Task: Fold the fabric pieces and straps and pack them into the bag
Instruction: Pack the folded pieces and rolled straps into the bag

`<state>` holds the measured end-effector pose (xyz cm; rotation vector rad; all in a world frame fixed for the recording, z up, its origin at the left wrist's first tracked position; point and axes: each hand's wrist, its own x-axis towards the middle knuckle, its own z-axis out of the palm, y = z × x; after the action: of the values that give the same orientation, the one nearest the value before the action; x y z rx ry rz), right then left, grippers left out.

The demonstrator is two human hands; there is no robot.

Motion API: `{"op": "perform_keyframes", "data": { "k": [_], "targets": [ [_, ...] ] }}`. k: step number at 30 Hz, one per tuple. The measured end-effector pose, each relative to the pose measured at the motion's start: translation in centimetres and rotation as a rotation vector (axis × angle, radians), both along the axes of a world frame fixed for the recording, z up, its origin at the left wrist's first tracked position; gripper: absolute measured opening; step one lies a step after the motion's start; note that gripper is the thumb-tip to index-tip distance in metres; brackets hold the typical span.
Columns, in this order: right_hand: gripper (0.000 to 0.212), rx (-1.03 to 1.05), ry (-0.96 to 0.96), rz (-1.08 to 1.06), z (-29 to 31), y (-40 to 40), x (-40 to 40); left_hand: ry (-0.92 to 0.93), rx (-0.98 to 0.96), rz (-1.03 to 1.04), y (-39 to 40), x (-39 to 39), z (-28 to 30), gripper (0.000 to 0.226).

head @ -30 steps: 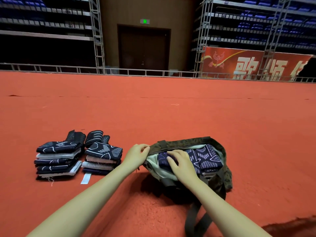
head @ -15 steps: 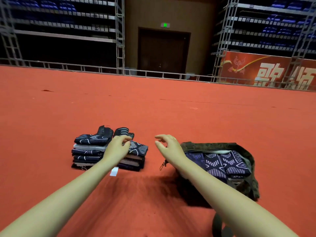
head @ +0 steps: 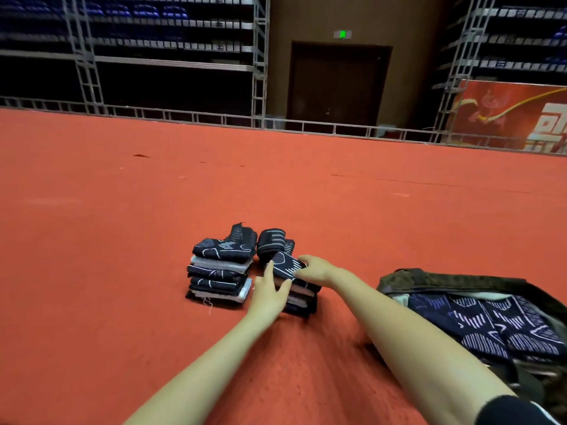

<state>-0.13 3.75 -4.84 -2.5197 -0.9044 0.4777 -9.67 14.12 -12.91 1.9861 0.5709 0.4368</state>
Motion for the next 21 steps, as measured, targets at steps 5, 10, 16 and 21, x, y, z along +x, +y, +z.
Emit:
{"op": "perform_keyframes", "data": {
  "k": [5, 10, 16, 21],
  "targets": [
    [0.05, 0.039, 0.019, 0.03, -0.5, -0.2, 0.5, -0.035, -0.046, 0.003, 0.3, 0.1, -1.1, 0.072],
    [0.055, 0.265, -0.01, 0.05, -2.0, -1.3, -0.4, -0.061, 0.052, 0.035, -0.8, -1.6, 0.6, 0.063],
    [0.052, 0.795, 0.077, -0.02, -0.7, -5.6, -6.1, -0.302, -0.009, 0.039, -3.7, -4.4, 3.7, 0.064],
    [0.053, 0.978, 0.016, -0.041, 0.8, -11.5, -9.7, -0.48, -0.071, -0.014, -9.8, -5.4, 7.7, 0.053]
  ]
}}
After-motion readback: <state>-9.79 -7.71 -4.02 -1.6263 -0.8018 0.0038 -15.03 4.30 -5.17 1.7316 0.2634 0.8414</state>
